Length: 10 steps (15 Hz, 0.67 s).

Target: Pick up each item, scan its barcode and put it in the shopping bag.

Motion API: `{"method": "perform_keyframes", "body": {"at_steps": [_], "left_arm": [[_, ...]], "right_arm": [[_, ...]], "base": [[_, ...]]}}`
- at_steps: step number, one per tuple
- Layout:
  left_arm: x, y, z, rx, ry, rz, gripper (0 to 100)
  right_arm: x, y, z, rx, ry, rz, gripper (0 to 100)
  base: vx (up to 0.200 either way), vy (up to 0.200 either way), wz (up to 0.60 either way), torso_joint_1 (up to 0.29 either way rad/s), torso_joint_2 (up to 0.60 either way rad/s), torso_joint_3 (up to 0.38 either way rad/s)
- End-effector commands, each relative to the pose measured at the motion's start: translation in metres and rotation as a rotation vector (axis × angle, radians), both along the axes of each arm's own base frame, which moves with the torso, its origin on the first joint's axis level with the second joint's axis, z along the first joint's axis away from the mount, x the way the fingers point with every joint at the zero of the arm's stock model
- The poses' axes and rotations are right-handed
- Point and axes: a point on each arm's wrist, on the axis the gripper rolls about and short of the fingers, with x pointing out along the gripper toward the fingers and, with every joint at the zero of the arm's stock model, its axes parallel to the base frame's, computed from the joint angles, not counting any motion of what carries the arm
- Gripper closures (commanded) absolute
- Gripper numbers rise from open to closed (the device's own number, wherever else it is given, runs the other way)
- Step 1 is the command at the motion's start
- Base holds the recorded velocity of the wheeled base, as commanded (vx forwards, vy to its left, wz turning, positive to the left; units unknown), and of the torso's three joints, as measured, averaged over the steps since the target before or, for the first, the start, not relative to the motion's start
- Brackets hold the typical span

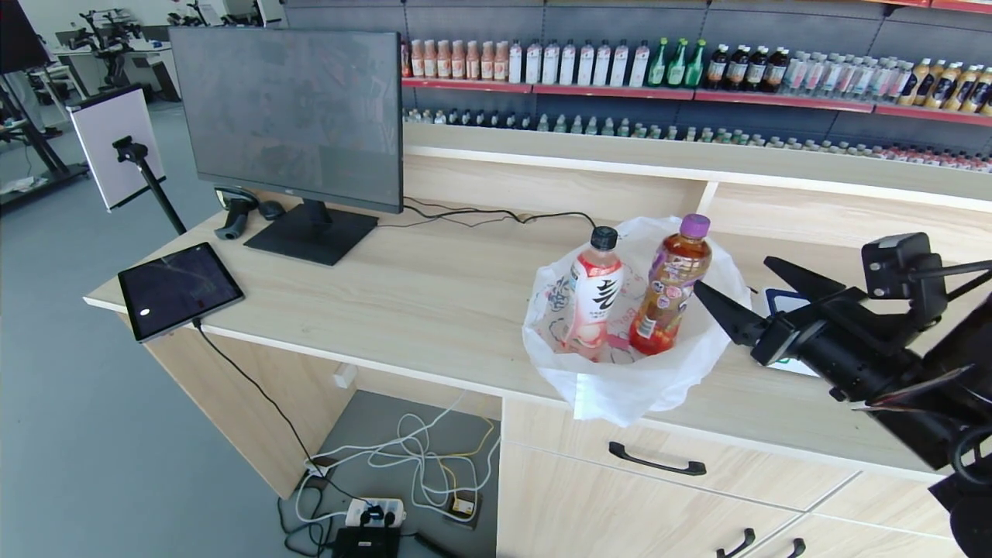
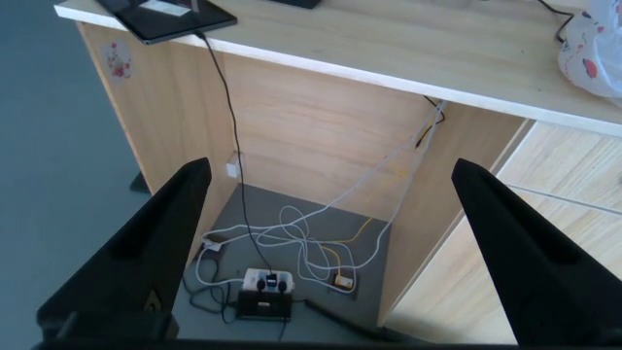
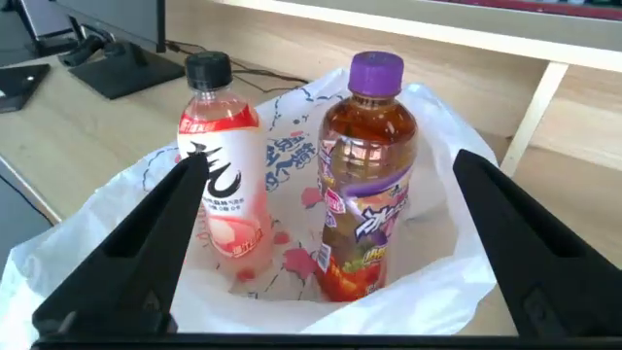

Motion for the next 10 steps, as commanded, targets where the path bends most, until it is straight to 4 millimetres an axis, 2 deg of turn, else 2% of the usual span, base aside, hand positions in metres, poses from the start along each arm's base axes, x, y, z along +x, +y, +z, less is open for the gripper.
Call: {"method": "perform_keyframes", "body": {"at_steps": [1,3,5,7,10], "left_arm": [[0.0,0.0,0.0,0.0,0.0,0.0,0],[0.0,0.0,0.0,0.001,0.0,0.0,0],[0.0,0.0,0.0,0.001,0.0,0.0,0],[0.0,0.0,0.0,0.001,0.0,0.0,0],[0.0,0.0,0.0,0.0,0.0,0.0,0]], "right_arm": [[-0.064,-0.014,0.009,0.008,-0.034,0.005,0],[-0.09,-0.019,0.004,0.01,-0.029,0.005,0],[-0.104,-0.023,-0.002,0.008,-0.012,0.003,0],[-0.105,-0.023,-0.002,0.005,-0.01,0.002,0],[-0.114,-0.025,-0.015,-0.034,0.15,0.003,0]], "base": [[0.0,0.0,0.0,0.0,0.0,0.0],[0.0,0.0,0.0,0.0,0.0,0.0],[0.0,0.0,0.0,0.0,0.0,0.0],[0.0,0.0,0.0,0.0,0.0,0.0],[0.0,0.0,0.0,0.0,0.0,0.0]]}}
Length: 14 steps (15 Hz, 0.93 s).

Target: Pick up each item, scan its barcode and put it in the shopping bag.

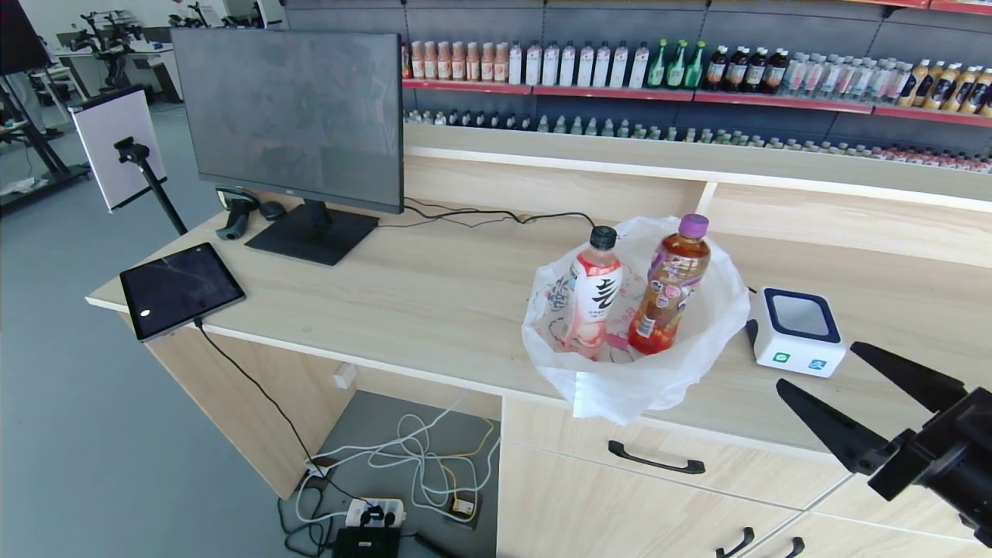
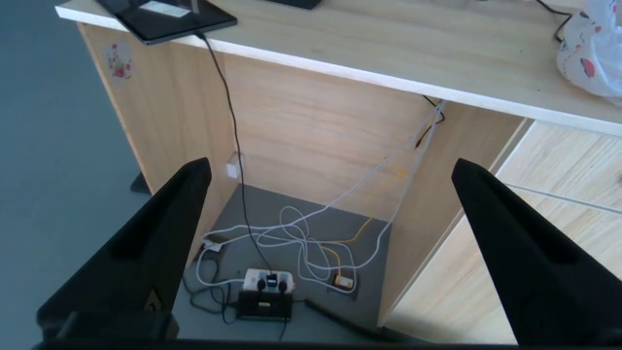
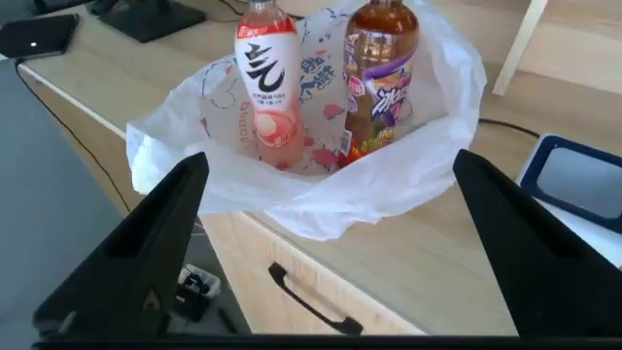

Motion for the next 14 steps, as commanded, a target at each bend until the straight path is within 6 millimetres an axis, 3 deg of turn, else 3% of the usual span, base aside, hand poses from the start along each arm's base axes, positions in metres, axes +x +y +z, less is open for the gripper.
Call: {"method": "perform_keyframes", "body": {"at_steps": [1,3,5,7,9,14], "left_arm": [[0.0,0.0,0.0,0.0,0.0,0.0,0],[0.0,0.0,0.0,-0.002,0.0,0.0,0],[0.0,0.0,0.0,-0.002,0.0,0.0,0],[0.0,0.0,0.0,0.0,0.0,0.0,0],[0.0,0.0,0.0,0.0,0.0,0.0,0],[0.0,0.0,0.0,0.0,0.0,0.0,0]], "right_arm": [[-0.021,-0.004,-0.003,-0.021,0.068,0.002,0],[-0.049,-0.01,-0.01,-0.05,0.148,0.007,0],[-0.102,-0.022,-0.034,-0.071,0.255,0.007,0],[-0.136,-0.029,-0.057,-0.084,0.271,0.006,0],[-0.149,-0.032,-0.066,-0.077,0.248,-0.023,0],[-0.153,-0.03,-0.066,-0.047,0.197,-0.282,0]], "base": [[0.0,0.0,0.0,0.0,0.0,0.0],[0.0,0.0,0.0,0.0,0.0,0.0],[0.0,0.0,0.0,0.0,0.0,0.0],[0.0,0.0,0.0,0.0,0.0,0.0],[0.0,0.0,0.0,0.0,0.0,0.0],[0.0,0.0,0.0,0.0,0.0,0.0]]}}
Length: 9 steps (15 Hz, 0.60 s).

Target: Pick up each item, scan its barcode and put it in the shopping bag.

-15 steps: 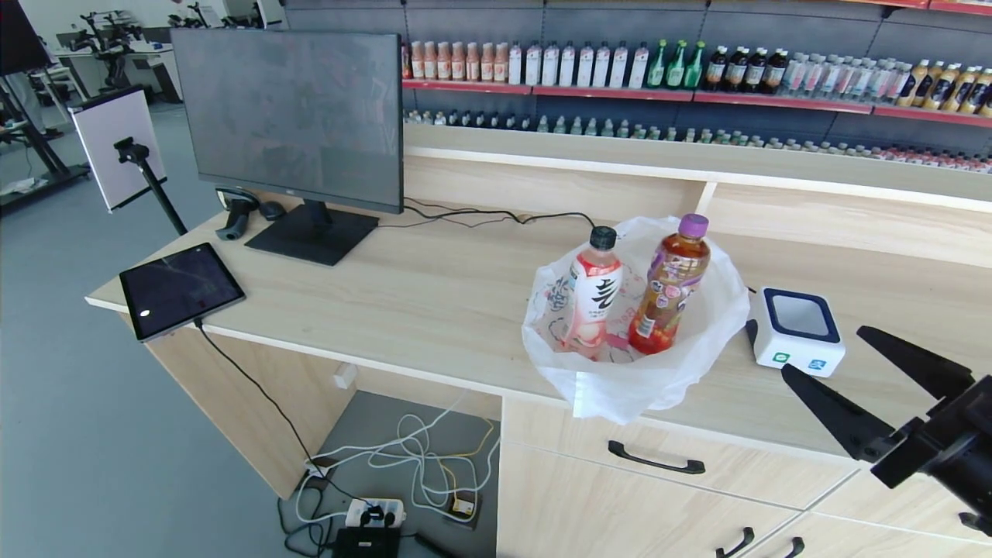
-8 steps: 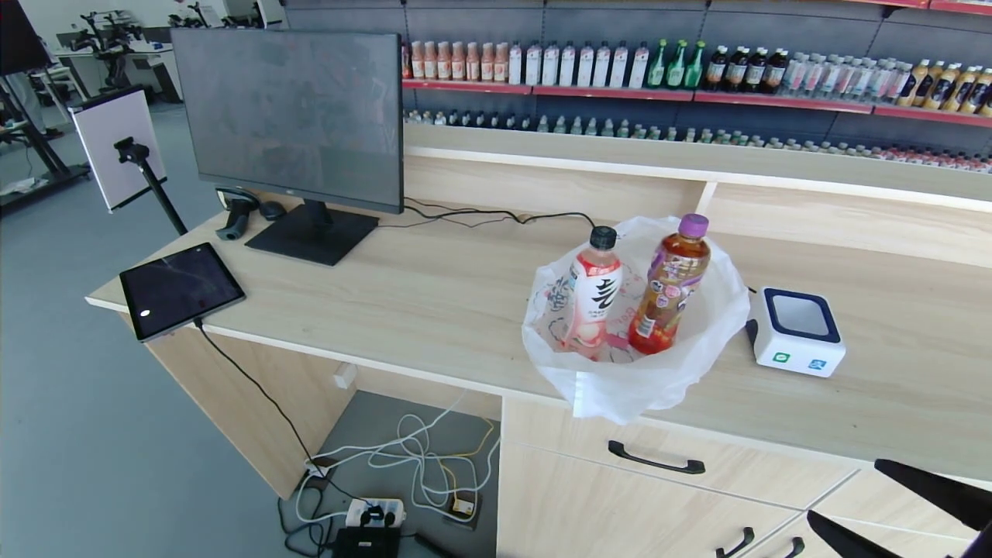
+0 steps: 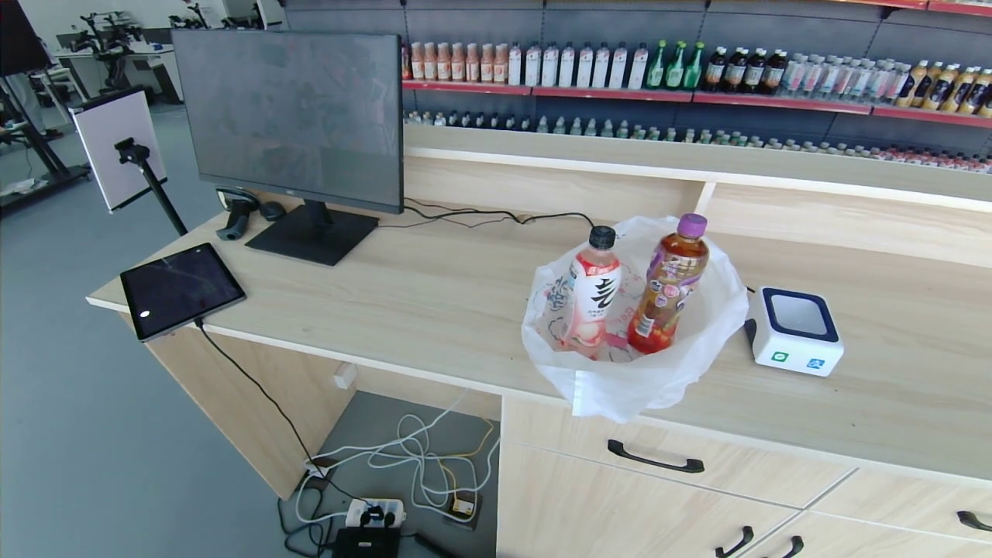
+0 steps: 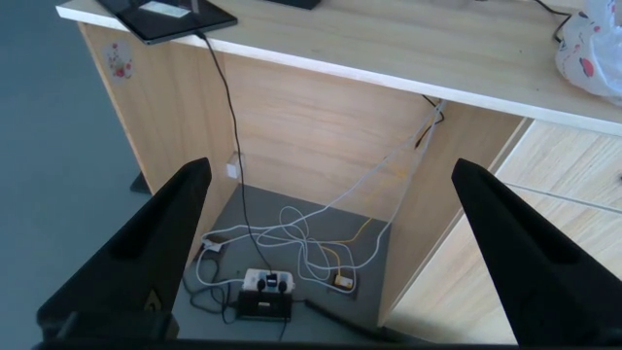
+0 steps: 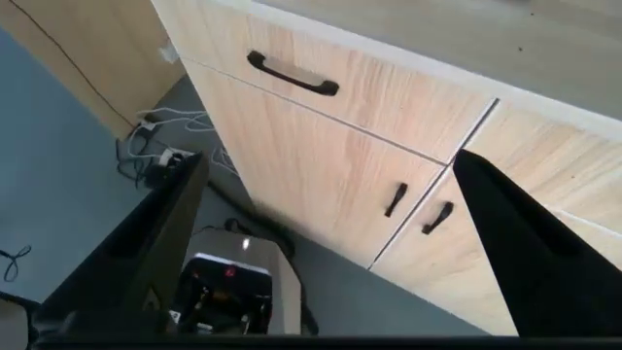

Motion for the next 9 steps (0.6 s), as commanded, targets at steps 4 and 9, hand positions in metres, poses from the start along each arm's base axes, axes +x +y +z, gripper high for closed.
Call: {"method": "perform_keyframes", "body": {"at_steps": [4,9], "left_arm": [[0.0,0.0,0.0,0.0,0.0,0.0,0],[0.0,0.0,0.0,-0.002,0.0,0.0,0]], "right_arm": [[-0.0108,0.0007,0.0019,0.049,-0.2,-0.103,0],[-0.0109,0.0006,0.0004,-0.003,-0.193,-0.101,0]], "base": [[0.0,0.0,0.0,0.0,0.0,0.0],[0.0,0.0,0.0,0.0,0.0,0.0]]}}
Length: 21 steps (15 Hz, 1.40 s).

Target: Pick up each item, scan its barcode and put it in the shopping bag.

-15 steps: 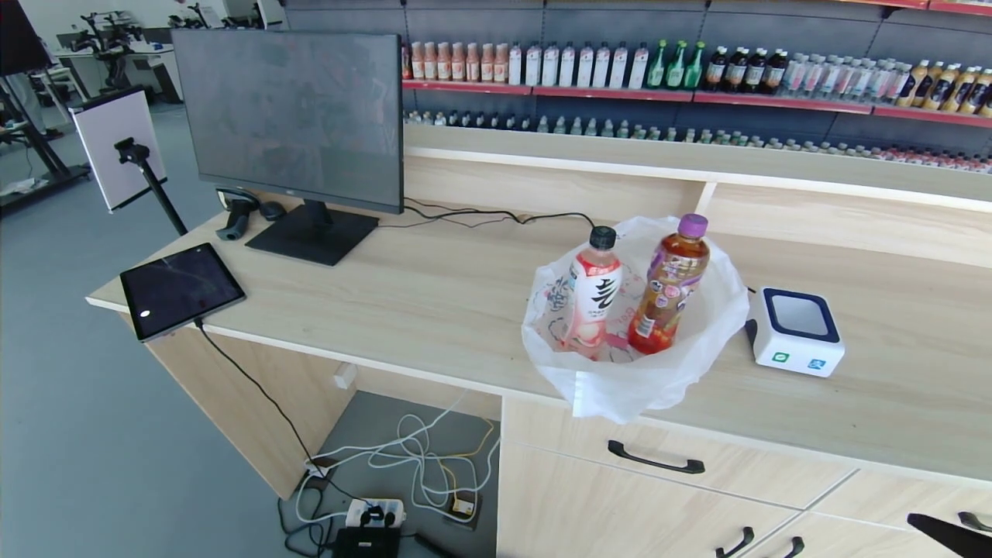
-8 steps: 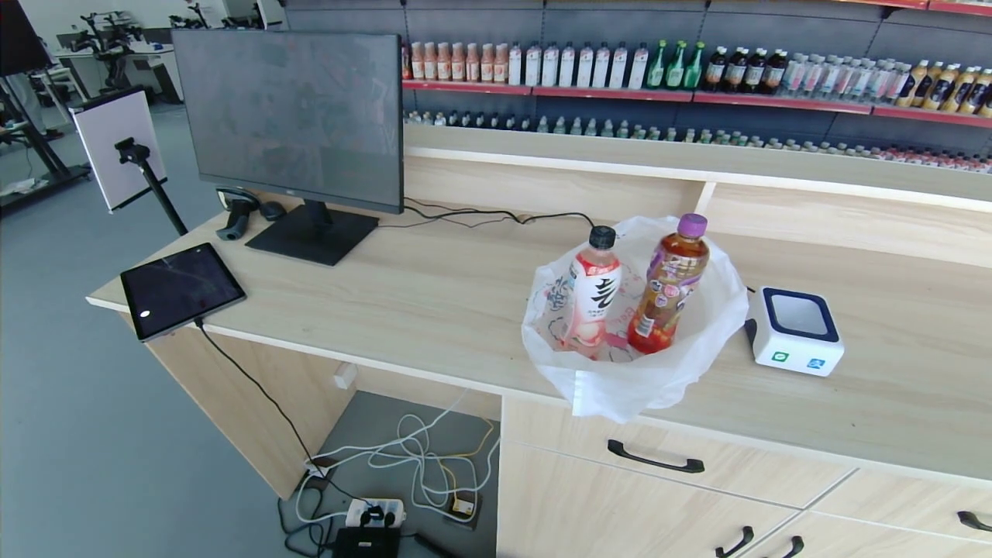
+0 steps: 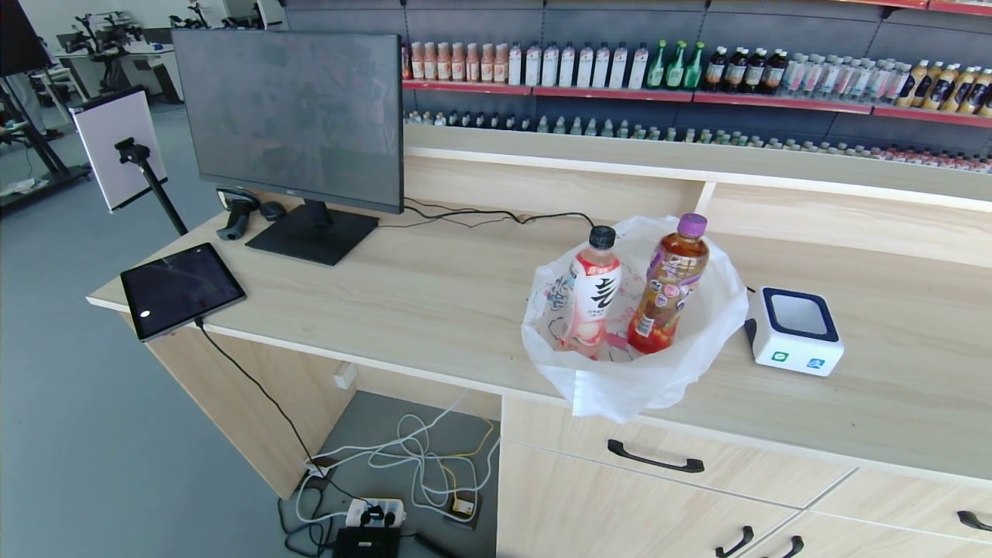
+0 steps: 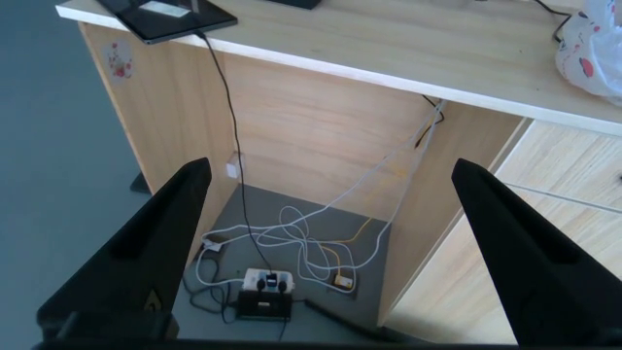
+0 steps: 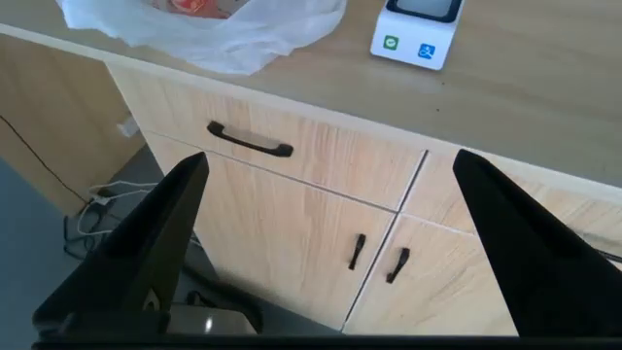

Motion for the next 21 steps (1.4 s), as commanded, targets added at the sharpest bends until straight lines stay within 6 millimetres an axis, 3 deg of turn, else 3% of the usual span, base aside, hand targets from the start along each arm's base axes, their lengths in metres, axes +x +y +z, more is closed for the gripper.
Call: {"method": "perform_keyframes", "body": {"at_steps": [1,5,12,21], "left_arm": [[0.0,0.0,0.0,0.0,0.0,0.0,0],[0.0,0.0,0.0,0.0,0.0,0.0,0],[0.0,0.0,0.0,0.007,0.0,-0.002,0],[0.0,0.0,0.0,0.006,0.0,0.0,0]], "right_arm": [[-0.0001,-0.0001,0.0003,0.013,-0.003,0.011,0],[-0.0064,-0.0009,-0.0012,0.016,-0.077,0.053,0],[-0.0064,-0.0009,-0.0011,0.019,-0.078,0.053,0],[-0.0064,-0.0008,-0.0014,-0.018,-0.08,0.057,0]], "base": [[0.0,0.0,0.0,0.0,0.0,0.0],[0.0,0.0,0.0,0.0,0.0,0.0],[0.0,0.0,-0.51,-0.001,0.0,0.002],[0.0,-0.2,0.0,0.002,0.0,0.003]]}}
